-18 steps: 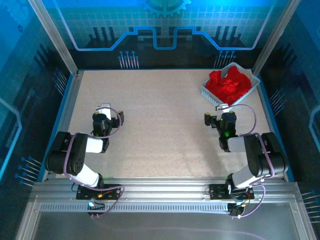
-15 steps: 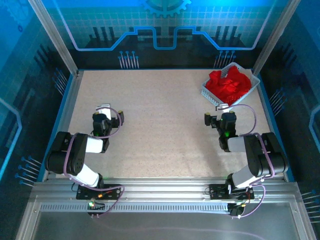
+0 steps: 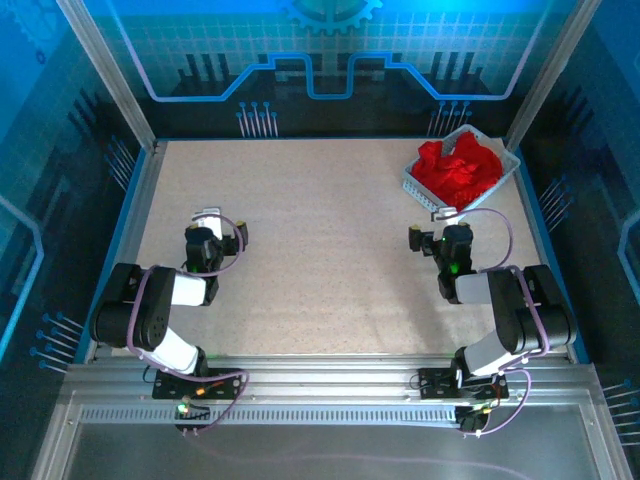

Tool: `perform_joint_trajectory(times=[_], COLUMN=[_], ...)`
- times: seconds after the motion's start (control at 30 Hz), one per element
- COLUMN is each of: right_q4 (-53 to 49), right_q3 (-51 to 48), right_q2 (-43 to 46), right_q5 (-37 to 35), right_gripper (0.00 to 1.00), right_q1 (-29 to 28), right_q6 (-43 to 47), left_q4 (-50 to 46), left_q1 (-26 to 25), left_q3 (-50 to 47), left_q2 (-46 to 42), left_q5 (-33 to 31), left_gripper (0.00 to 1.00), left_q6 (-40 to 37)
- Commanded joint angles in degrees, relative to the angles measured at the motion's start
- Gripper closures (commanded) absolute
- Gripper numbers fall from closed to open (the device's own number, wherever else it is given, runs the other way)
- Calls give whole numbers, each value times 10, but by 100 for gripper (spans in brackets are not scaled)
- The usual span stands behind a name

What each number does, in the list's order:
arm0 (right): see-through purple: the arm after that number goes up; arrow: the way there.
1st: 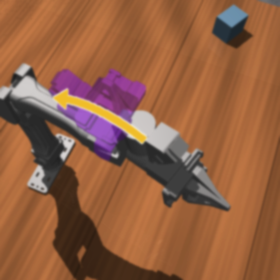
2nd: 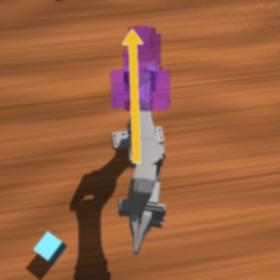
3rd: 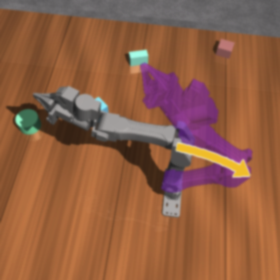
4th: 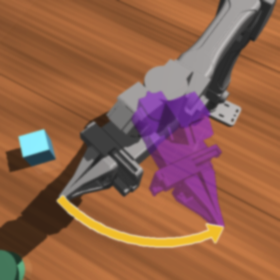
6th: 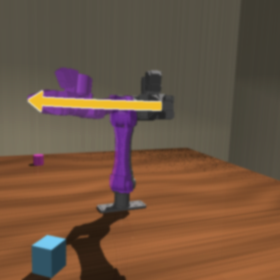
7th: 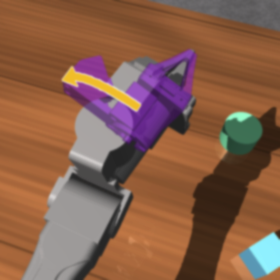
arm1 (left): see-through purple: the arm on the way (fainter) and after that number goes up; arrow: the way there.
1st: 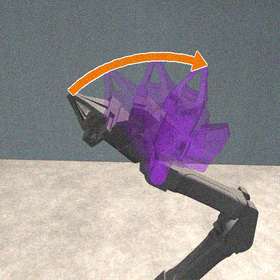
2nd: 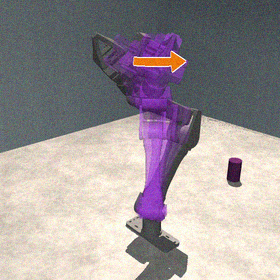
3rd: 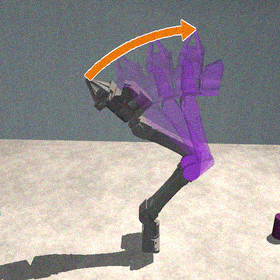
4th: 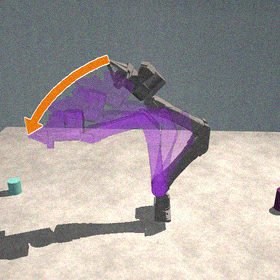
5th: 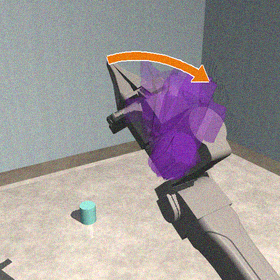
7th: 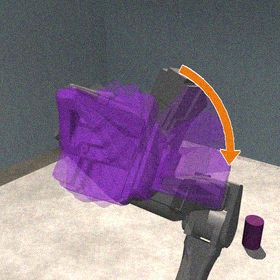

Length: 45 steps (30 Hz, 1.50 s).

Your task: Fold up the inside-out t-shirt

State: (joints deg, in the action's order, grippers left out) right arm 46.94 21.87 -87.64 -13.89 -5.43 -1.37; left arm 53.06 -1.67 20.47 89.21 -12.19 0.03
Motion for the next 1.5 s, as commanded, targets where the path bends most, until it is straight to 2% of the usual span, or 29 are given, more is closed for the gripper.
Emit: perform_joint_trajectory(times=[0.0,0.9,1.0,1.07,1.2,1.27,1.47], right_q4=[6,6,-30,-20,-100,-118,-287], right_q3=[11,10,24,9,25,27,96], right_q2=[11,12,26,46,118,164,302], right_q5=[3,7,50,36,-1,-9,36], right_gripper=[0,0,0,0,0,0,0], right_q1=[7,7,-2,-7,-55,-78,-90], right_q6=[-8,-5,23,26,72,84,24], left_q4=[18,18,65,88,15,-67,-310], left_q1=[-2,-2,-4,-17,-52,-67,-78], left_q3=[6,6,-27,-57,-62,-43,54], left_q2=[2,1,-20,-62,-168,-231,-358], left_q5=[2,3,34,18,-15,-22,-31], left_gripper=[1,1,1,1,1,1,1], left_q6=[2,2,-12,-23,-51,-40,111])
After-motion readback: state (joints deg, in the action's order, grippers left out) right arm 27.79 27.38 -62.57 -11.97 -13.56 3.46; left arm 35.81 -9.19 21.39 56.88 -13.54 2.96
